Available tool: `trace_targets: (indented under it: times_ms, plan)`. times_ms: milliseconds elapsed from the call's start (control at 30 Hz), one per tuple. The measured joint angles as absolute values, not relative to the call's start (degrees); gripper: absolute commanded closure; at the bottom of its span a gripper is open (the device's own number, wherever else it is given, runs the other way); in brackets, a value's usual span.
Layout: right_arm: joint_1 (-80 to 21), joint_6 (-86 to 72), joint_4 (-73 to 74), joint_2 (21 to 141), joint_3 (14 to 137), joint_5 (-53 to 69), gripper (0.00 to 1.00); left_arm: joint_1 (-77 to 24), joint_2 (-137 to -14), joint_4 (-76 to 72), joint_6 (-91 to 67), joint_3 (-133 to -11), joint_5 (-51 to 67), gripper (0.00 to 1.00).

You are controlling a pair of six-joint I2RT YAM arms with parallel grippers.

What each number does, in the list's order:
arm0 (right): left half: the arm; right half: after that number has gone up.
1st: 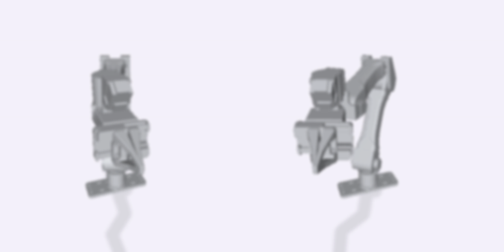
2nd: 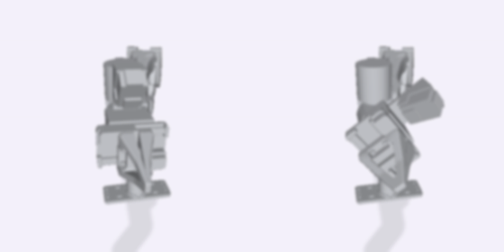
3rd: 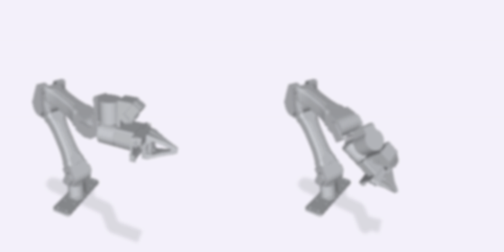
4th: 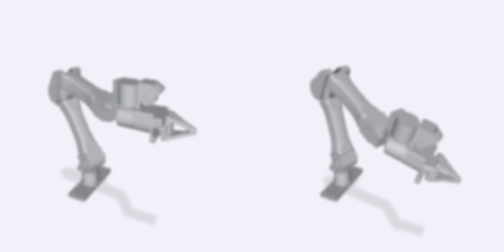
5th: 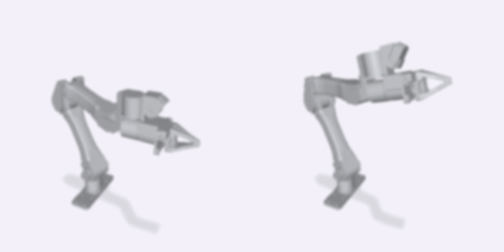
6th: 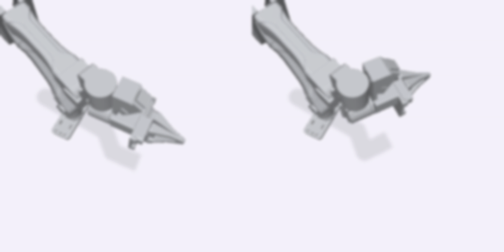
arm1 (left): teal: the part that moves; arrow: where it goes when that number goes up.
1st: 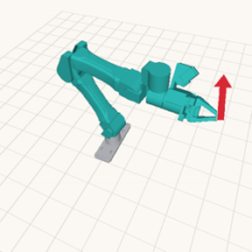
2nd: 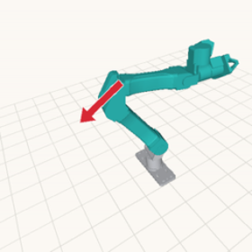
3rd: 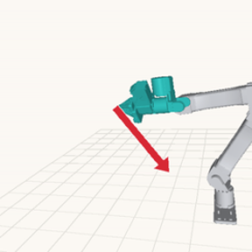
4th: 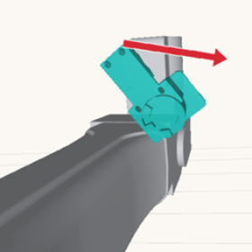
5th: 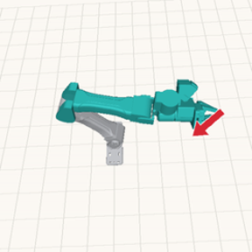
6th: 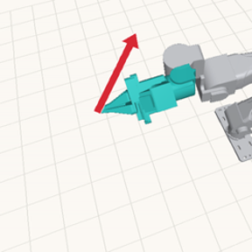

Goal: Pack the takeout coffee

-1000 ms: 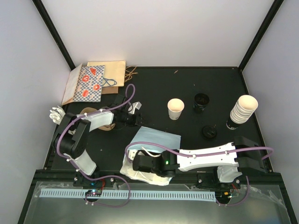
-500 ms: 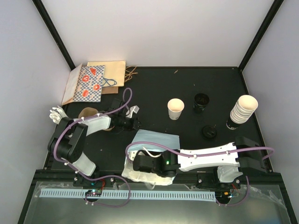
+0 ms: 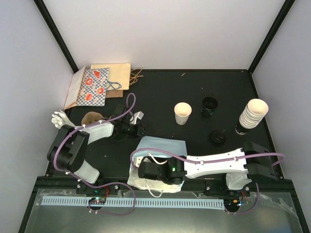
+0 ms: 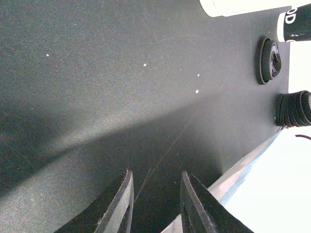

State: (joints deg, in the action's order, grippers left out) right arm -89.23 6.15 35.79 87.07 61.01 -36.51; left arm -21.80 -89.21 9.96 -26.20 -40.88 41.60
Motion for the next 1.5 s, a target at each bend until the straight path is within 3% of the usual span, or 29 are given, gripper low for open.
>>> trace_targets:
  times_ms: [633, 1500]
  plan:
    - [-89.1, 7.5, 35.6, 90.8, 61.8, -38.8, 0.59, -21.8, -88.5, 11.1, -26.2, -40.7, 42.2, 0.75]
    - [-82.7, 4.1, 48.5, 94.6, 74.8, -23.0, 0.58, -23.5, -84.1, 13.9, -26.6, -39.7, 41.3, 0.76]
